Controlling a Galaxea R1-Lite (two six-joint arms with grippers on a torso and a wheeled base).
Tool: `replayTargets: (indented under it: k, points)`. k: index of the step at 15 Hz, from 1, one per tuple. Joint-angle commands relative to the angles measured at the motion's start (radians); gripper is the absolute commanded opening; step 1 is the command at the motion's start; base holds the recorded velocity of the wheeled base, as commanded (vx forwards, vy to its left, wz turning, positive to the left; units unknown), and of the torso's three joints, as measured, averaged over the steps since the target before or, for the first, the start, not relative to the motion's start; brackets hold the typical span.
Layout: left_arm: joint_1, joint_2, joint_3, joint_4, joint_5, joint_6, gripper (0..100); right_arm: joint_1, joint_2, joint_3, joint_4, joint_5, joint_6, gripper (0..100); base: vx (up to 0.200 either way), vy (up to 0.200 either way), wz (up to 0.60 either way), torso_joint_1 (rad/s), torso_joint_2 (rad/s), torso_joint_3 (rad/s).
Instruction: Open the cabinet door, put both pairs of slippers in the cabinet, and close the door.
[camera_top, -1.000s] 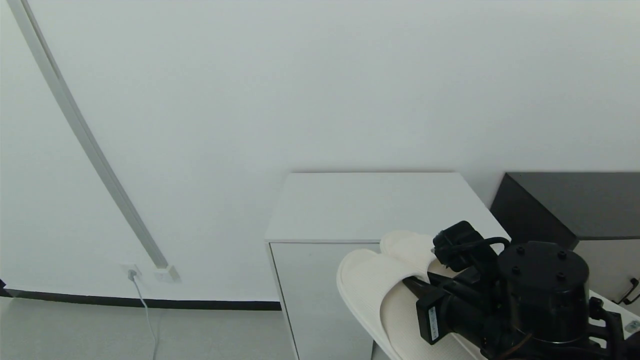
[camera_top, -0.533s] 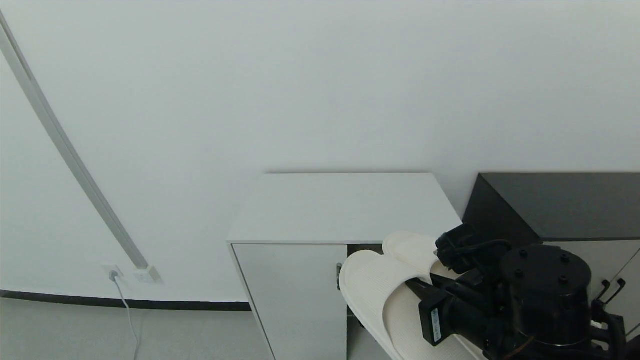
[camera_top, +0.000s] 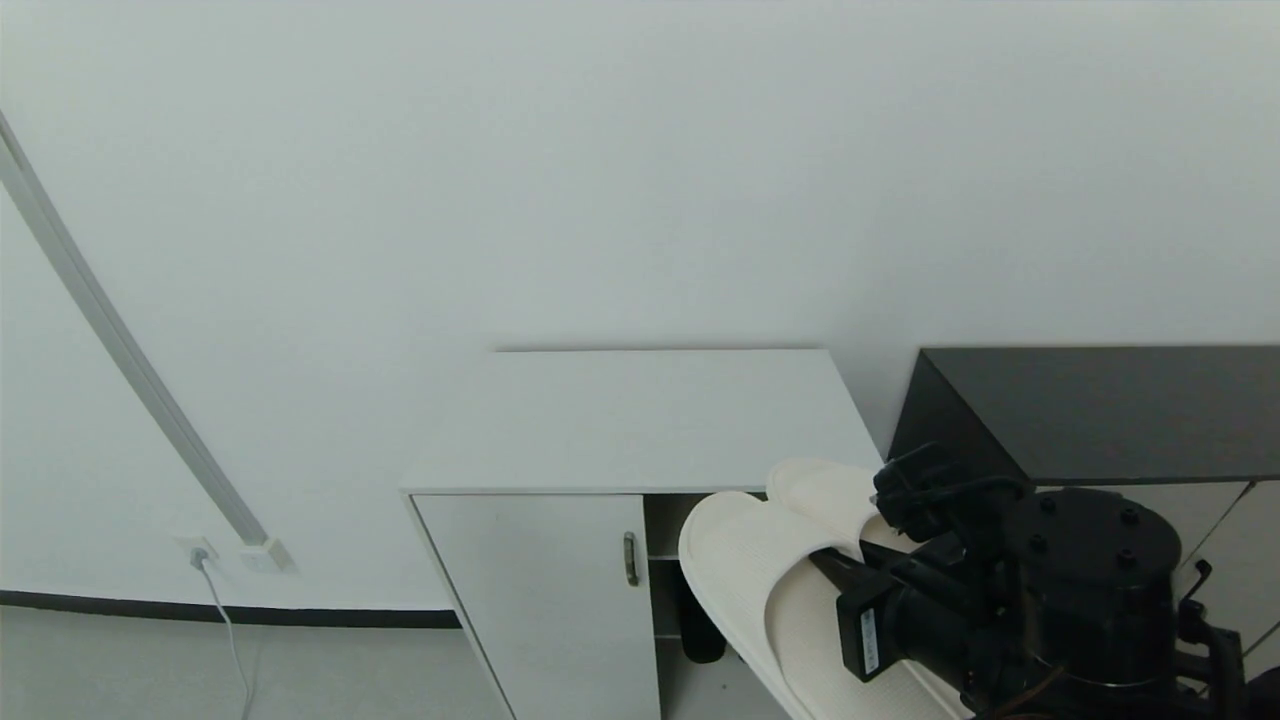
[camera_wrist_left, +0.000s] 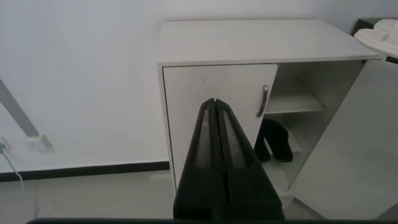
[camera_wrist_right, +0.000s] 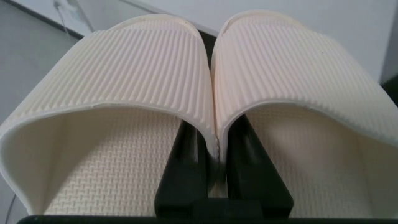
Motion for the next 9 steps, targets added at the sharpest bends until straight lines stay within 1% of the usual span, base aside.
replayTargets:
  k: [1, 9]
  points:
    - [0.000, 0.001, -0.001, 0.000, 0.000, -0.001, 0, 0.002, 0.004, 0.001, 0.000, 0.001, -0.001, 0, 0.000, 0.000, 0.00, 0.000, 0.00, 0.000]
    - [0.000, 0.001, -0.001, 0.000, 0.000, -0.002, 0, 0.001, 0.006, 0.002, 0.000, 0.001, -0.001, 0, 0.000, 0.000, 0.00, 0.000, 0.00, 0.000]
